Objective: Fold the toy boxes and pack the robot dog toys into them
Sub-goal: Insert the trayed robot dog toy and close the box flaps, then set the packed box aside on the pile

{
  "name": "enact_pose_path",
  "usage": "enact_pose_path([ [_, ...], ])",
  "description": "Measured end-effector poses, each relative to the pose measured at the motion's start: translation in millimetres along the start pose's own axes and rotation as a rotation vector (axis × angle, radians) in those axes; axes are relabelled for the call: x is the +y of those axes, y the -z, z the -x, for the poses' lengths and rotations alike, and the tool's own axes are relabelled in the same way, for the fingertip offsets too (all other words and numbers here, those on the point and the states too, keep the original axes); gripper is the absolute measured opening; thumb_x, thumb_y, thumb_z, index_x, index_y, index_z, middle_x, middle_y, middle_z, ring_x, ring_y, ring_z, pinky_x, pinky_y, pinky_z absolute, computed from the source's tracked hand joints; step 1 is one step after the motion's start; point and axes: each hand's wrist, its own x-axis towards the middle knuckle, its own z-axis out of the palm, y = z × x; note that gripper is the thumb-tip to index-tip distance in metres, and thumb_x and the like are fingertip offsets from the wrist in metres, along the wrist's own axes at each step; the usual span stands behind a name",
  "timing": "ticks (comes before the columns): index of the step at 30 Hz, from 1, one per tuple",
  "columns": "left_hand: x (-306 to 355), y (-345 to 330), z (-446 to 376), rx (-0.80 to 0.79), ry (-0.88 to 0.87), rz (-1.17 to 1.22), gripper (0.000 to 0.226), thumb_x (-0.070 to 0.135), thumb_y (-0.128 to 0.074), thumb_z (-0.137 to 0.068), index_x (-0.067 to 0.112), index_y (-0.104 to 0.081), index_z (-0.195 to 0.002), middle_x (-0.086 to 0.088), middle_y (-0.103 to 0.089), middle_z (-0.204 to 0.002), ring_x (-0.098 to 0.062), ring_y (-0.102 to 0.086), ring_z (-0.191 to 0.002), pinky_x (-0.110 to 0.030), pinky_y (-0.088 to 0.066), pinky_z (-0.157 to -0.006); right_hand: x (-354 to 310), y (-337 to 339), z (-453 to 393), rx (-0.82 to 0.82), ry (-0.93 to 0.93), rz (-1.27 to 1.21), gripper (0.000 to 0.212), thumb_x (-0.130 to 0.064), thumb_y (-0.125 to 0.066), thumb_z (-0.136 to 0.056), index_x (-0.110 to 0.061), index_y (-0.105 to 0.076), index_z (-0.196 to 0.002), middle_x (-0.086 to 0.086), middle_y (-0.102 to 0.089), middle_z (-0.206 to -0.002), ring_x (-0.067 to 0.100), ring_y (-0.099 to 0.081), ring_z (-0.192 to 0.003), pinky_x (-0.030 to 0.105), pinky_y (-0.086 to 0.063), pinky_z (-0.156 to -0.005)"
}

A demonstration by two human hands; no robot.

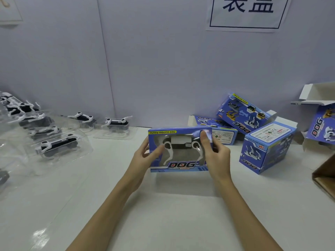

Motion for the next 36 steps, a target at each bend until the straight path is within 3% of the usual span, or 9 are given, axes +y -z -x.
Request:
enact_pose_path([
  [5,-4.7,-2.2,1.9,-0.014,-0.04,-0.015,0.062,0.054,-0.08,-0.078,0.042,-0.06,-0.135,0.003,-0.074,-0.125,-0.021,-0.074,-0.11,-0.032,-0.062,-0.086,8.7,2.6,0.8,-0.082,-0.088,-0.088,0.034,-0.058,-0.068,-0.088,-0.029,-0.074,-0.072,-0.011,-0.071,-0.066,0.0,-0.062,-0.054,0.012,-0.044,-0.047],
  [8,-3.6,3.6,-2.6,0.019,-0.047,-0.002,0.05,0.055,-0.081,-0.077,0.045,-0.068,-0.124,0.004,-0.075,-0.122,-0.016,-0.073,-0.111,-0.029,-0.06,-0.089,5.9,5.2,-3.1,-0.187,-0.168,-0.064,0.034,-0.06,-0.068,-0.086,-0.028,-0.077,-0.09,-0.009,-0.077,-0.081,0.004,-0.072,-0.07,0.016,-0.054,-0.057],
  [11,-3.5,14.0,-9.1,0.07,0.023,0.067,0.052,0.055,-0.085,-0.069,0.035,-0.076,-0.116,-0.003,-0.077,-0.117,-0.019,-0.076,-0.102,-0.036,-0.059,-0.081,-0.2,12.2,-10.7,-0.364,-0.278,0.069,0.06,-0.068,-0.066,-0.084,-0.032,-0.061,-0.131,0.009,-0.077,-0.105,0.025,-0.076,-0.094,0.036,-0.064,-0.074],
  [15,-7.9,21.4,-16.6,0.172,0.022,0.138,0.044,0.05,-0.079,-0.08,0.025,-0.076,-0.116,-0.004,-0.077,-0.113,-0.014,-0.076,-0.09,-0.026,-0.059,-0.068,-11.6,28.0,-14.4,-0.496,-0.35,0.21,0.065,-0.07,-0.074,-0.078,-0.023,-0.06,-0.121,0.003,-0.08,-0.097,0.025,-0.078,-0.086,0.032,-0.06,-0.062],
  [20,-11.6,31.9,-23.7,0.308,0.123,0.238,0.064,0.07,-0.05,-0.094,0.018,-0.069,-0.126,-0.009,-0.068,-0.126,-0.029,-0.069,-0.113,-0.044,-0.056,-0.084,-33.3,48.4,-26.1,-0.051,-0.347,-0.146,0.068,-0.059,-0.079,-0.073,-0.002,-0.07,-0.108,0.019,-0.076,-0.093,0.033,-0.078,-0.082,0.037,-0.064,-0.063],
  [26,-19.9,30.6,-25.6,0.224,0.171,0.149,0.062,0.068,-0.051,-0.094,0.014,-0.077,-0.11,-0.011,-0.074,-0.118,-0.028,-0.07,-0.094,-0.042,-0.053,-0.077,-49.4,86.7,-37.4,0.521,-0.028,-0.698,0.053,-0.048,-0.08,-0.085,-0.01,-0.056,-0.112,0.011,-0.072,-0.108,0.03,-0.076,-0.1,0.039,-0.064,-0.074],
  [29,-22.1,26.5,-25.4,0.182,0.186,0.113,0.062,0.071,-0.054,-0.09,0.017,-0.081,-0.102,-0.008,-0.076,-0.112,-0.027,-0.071,-0.09,-0.041,-0.052,-0.076,-44.1,89.7,-38.0,0.637,0.128,-0.435,0.061,-0.038,-0.085,-0.082,-0.009,-0.051,-0.123,0.012,-0.071,-0.12,0.021,-0.072,-0.108,0.038,-0.063,-0.082],
  [32,-22.6,23.7,-24.1,0.156,0.182,0.086,0.063,0.074,-0.054,-0.087,0.018,-0.082,-0.099,-0.007,-0.077,-0.108,-0.025,-0.071,-0.085,-0.041,-0.052,-0.073,-20.2,87.5,-37.7,0.682,0.178,0.329,0.034,-0.024,-0.086,-0.085,-0.013,-0.067,-0.112,0.015,-0.065,-0.126,0.029,-0.06,-0.119,0.055,-0.05,-0.102],
  [36,-21.1,21.2,-21.0,0.145,0.172,0.063,0.062,0.072,-0.054,-0.089,0.017,-0.082,-0.098,-0.008,-0.077,-0.107,-0.026,-0.071,-0.086,-0.041,-0.053,-0.073,11.1,80.0,-35.6,0.468,-0.041,0.839,0.063,-0.02,-0.078,-0.092,-0.032,-0.055,-0.148,0.02,-0.014,-0.169,0.04,-0.012,-0.155,0.053,-0.023,-0.121],
])
